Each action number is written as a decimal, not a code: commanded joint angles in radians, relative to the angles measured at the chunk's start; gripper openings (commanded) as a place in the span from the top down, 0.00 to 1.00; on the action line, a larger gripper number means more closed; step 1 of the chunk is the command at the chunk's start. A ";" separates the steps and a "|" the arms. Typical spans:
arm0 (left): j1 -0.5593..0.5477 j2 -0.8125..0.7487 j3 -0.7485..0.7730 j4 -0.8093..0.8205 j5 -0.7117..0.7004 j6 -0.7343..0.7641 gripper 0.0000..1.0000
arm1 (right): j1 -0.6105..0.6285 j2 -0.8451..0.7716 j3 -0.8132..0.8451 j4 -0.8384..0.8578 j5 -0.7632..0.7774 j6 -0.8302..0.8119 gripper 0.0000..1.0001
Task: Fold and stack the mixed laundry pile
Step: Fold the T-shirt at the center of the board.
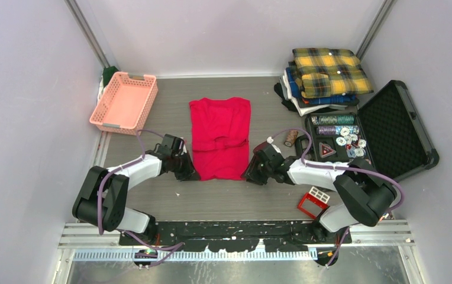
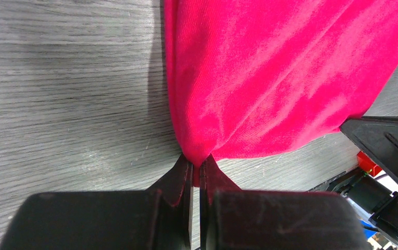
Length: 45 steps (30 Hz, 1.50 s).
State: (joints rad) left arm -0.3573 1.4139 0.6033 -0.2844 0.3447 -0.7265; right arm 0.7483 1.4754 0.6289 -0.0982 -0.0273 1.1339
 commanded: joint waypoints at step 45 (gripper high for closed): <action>-0.017 -0.498 -0.045 -0.436 0.045 -0.075 1.00 | 0.258 -0.094 0.319 -0.814 0.252 -0.095 0.99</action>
State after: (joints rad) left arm -0.3752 0.9447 0.5243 -0.6407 0.4023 -0.7910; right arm 0.9901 1.4158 0.9092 -0.7673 0.1478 1.0073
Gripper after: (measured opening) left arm 0.026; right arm 0.032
